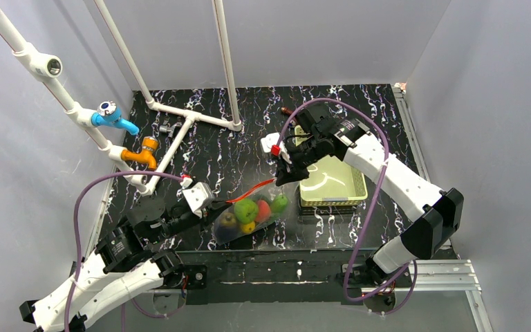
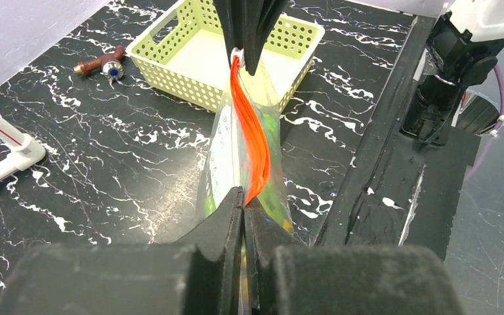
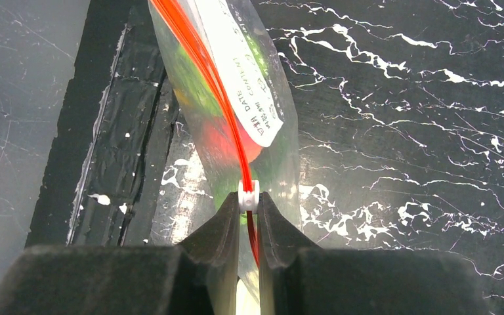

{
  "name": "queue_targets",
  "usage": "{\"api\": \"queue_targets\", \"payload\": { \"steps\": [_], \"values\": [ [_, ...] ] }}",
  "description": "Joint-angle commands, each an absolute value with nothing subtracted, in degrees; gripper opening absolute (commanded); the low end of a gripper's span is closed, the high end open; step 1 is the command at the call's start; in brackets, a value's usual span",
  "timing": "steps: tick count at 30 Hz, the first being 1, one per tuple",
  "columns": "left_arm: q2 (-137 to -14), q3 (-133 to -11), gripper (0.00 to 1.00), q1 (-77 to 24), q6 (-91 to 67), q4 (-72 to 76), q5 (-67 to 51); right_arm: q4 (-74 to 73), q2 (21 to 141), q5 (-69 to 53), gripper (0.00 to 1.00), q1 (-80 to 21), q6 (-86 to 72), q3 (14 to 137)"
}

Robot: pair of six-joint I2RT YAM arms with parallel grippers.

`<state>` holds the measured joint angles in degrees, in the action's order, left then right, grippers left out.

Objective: Open the zip-top bag and remove the fake food
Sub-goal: Unzip the zipper food storage bag at the center of the board.

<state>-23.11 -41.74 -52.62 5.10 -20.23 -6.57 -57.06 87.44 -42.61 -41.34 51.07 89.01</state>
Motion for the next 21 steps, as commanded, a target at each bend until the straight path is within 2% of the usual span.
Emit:
{"api": "queue_targets", "payload": {
  "steps": [1,21],
  "values": [
    [-22.1,-42.8,0.0,-52.6,5.7,-21.5,-5.9,-56.8,85.4,-40.4,0.01,-39.8,51.7,88.5],
    [-20.7,-43.1,0.0,-52.7,6.4,-23.7,-4.4,-57.4,85.0,-39.7,0.01,-38.4,52.8,88.1]
  ]
}}
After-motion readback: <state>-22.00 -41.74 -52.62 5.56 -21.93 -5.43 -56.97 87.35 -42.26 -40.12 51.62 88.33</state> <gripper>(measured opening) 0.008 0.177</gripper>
